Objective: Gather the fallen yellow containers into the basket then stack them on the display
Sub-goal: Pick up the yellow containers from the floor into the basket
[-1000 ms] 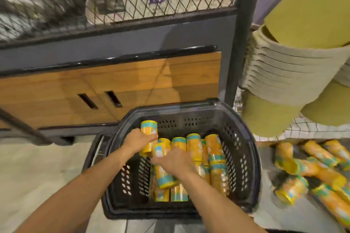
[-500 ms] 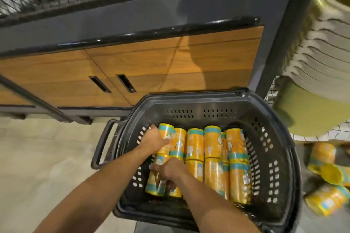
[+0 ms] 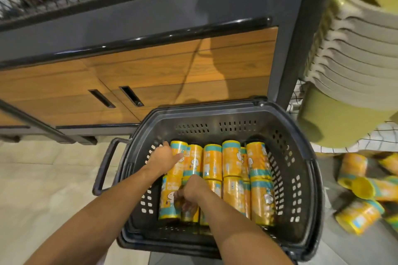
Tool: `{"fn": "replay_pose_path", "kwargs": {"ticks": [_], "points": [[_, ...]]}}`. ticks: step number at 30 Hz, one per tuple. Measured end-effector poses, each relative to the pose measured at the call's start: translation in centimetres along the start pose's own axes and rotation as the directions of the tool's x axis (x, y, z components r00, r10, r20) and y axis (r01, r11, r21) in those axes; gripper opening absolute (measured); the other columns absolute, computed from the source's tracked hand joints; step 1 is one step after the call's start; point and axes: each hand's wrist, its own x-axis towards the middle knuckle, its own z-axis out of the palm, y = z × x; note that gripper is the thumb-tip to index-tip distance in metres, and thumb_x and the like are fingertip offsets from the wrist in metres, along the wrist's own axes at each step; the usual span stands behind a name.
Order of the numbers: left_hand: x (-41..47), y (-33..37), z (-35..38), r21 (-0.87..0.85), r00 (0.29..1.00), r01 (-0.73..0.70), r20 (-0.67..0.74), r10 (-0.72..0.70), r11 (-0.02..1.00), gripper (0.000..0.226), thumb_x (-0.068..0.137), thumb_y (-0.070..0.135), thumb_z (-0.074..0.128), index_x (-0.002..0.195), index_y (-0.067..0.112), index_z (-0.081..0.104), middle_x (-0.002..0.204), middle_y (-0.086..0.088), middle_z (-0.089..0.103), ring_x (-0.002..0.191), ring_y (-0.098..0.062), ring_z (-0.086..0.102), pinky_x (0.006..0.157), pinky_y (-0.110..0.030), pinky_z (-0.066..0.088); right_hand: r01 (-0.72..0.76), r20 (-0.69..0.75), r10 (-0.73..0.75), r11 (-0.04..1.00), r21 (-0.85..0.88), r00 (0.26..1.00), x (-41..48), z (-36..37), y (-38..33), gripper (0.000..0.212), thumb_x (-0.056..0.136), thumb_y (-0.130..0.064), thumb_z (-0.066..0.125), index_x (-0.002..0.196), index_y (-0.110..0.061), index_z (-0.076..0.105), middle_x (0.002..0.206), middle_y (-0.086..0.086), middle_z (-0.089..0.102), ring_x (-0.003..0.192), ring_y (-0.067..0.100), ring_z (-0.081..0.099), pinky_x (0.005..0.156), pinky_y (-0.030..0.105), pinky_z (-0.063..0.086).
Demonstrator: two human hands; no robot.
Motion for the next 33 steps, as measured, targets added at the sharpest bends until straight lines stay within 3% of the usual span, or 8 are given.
{"fn": "replay_pose_path", "kwargs": {"ticks": [3,7,11,15,18,26,30,33], "points": [[-0.9,1.0,-1.6,-0.121,1.000,0.015,0.008,-0.014,0.993,0.060,0.102,0.056,0.048,0.129,0.003,0.057,0.126,-0.020,0.067,0.118,-0.038,0.062,0.096,-0.043,0.052,0.075,-0.156,-0.081,0.996,-0.043,0.985,-0.9,-3.0,0.3,0.040,0.094,-0.039,0.070,0.115,-0.004,0.068,0.109,0.011,0.073,0.093,0.026,0.069,0.077,0.032,0.054],[-2.6,4.2,-4.4,-0.364,0.995,-0.084,-0.075,0.061,0.928,0.032,0.101,0.051,0.051,0.106,0.023,0.068,0.111,-0.006,0.072,0.107,-0.029,0.066,0.092,-0.041,0.052,0.253,-0.385,-0.183,0.958,0.137,0.905,-3.6,-9.2,0.6,0.035,0.093,-0.049,0.067,0.092,-0.014,0.071,0.088,0.003,0.071,0.093,0.026,0.068,0.087,0.040,0.056],[-4.2,8.7,-5.4,-0.668,0.976,-0.215,-0.126,0.177,0.712,0.026,0.077,0.060,0.056,0.092,0.045,0.071,0.102,0.007,0.075,0.102,-0.018,0.070,0.098,-0.052,0.054,0.364,-0.574,-0.231,0.923,0.126,0.785,-9.3,-15.6,1.2,0.034,0.092,-0.052,0.067,0.106,-0.022,0.072,0.105,0.001,0.074,0.102,0.020,0.065,0.091,0.035,0.052],[-9.6,16.1,-5.8,-0.763,0.919,-0.345,-0.155,0.363,0.547,0.024,0.082,0.057,0.057,0.096,0.042,0.070,0.105,0.007,0.075,0.103,-0.014,0.071,0.102,-0.049,0.053,0.459,-0.771,-0.209,0.880,0.120,0.601,-15.2,-21.5,4.6,0.034,0.087,-0.052,0.070,0.103,-0.023,0.073,0.101,0.000,0.076,0.100,0.023,0.069,0.093,0.040,0.054],[-13.6,22.1,-4.6,-0.768,0.855,-0.406,-0.129,0.502,0.495,0.025,0.077,0.063,0.056,0.095,0.050,0.068,0.109,0.009,0.074,0.106,-0.012,0.069,0.102,-0.049,0.053,0.524,-0.854,-0.147,0.836,0.162,0.500,-20.1,-24.8,9.2,0.027,0.090,-0.043,0.074,0.102,-0.019,0.073,0.091,-0.003,0.072,0.088,0.018,0.067,0.085,0.034,0.052],[-23.6,36.9,4.4,-0.652,0.637,-0.574,0.025,0.771,0.495,0.050,0.088,0.050,0.060,0.128,0.019,0.061,0.120,-0.001,0.068,0.115,-0.023,0.063,0.102,-0.040,0.048,0.361,-0.919,0.219,0.870,0.337,0.329,-29.3,-26.7,30.2,0.026,0.091,-0.049,0.069,0.101,-0.025,0.071,0.087,-0.008,0.074,0.081,0.009,0.068,0.072,0.028,0.050],[-25.3,42.6,9.6,-0.451,0.618,-0.650,0.154,0.771,0.612,0.050,0.096,0.050,0.056,0.135,0.017,0.056,0.135,-0.008,0.062,0.124,-0.032,0.058,0.103,-0.040,0.046,0.362,-0.884,0.399,0.808,0.465,0.243,-30.0,-25.6,37.1,0.050,0.071,-0.064,0.067,0.097,-0.022,0.073,0.088,-0.002,0.076,0.088,0.020,0.072,0.085,0.042,0.057],[-23.9,45.5,12.3,-0.348,0.637,-0.662,0.206,0.743,0.664,0.058,0.098,0.053,0.054,0.134,0.007,0.056,0.138,-0.016,0.061,0.125,-0.036,0.057,0.098,-0.040,0.045,0.378,-0.838,0.479,0.748,0.545,0.260,-28.0,-25.5,40.4,0.050,0.071,-0.063,0.068,0.093,-0.018,0.071,0.081,-0.003,0.075,0.083,0.021,0.072,0.088,0.053,0.058]]}}
